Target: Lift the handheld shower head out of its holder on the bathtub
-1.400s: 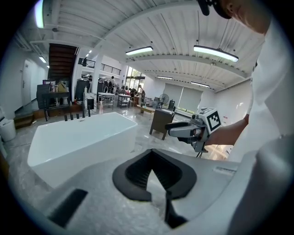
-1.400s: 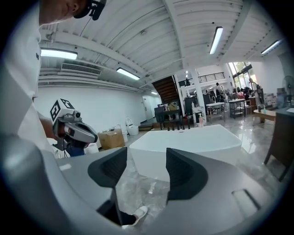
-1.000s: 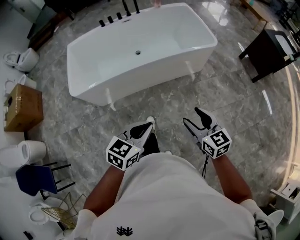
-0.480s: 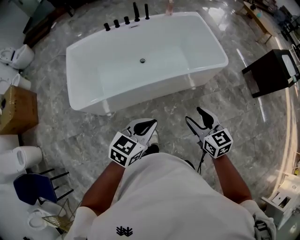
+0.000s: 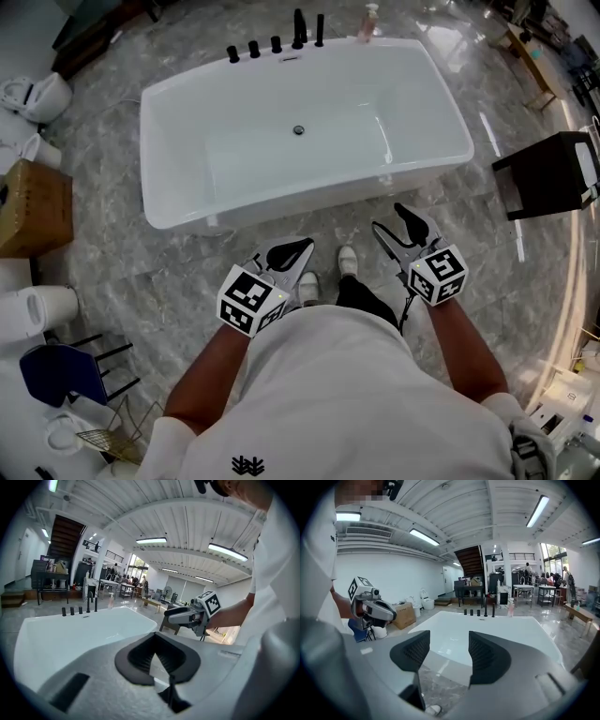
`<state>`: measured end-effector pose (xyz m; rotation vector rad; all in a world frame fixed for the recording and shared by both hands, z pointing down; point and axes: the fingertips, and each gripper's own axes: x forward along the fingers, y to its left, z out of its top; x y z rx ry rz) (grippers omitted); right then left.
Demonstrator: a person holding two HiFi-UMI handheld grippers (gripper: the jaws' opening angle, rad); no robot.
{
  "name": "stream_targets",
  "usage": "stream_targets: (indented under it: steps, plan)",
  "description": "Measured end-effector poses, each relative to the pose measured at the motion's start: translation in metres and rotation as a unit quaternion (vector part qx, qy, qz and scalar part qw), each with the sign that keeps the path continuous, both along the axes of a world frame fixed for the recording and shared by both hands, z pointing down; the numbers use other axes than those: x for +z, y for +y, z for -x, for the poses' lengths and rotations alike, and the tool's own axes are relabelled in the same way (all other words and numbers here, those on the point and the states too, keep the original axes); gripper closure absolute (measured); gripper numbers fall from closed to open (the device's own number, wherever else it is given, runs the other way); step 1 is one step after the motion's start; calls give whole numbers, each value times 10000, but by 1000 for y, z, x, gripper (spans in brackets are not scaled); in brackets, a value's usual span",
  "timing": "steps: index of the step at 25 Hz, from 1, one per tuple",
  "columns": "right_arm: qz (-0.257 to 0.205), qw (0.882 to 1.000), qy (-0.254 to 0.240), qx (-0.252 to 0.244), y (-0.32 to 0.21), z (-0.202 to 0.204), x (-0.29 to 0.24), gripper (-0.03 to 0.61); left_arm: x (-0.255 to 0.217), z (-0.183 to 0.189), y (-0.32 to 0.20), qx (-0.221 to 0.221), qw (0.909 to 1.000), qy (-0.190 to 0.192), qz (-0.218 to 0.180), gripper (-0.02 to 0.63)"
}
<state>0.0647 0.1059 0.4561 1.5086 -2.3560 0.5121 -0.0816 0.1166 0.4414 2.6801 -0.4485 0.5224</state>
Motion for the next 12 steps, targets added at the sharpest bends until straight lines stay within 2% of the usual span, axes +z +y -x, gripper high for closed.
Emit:
stream_targets:
  steps: [7,12]
  plan:
    - [-7,9994,26,-349,-75,-4,7,307,5,6,-54,-398,9992,4,38,607]
    - [-31,9975,56,-701,-145,-24,12,308,3,-15,-109,-702,9975,-33,-63,607]
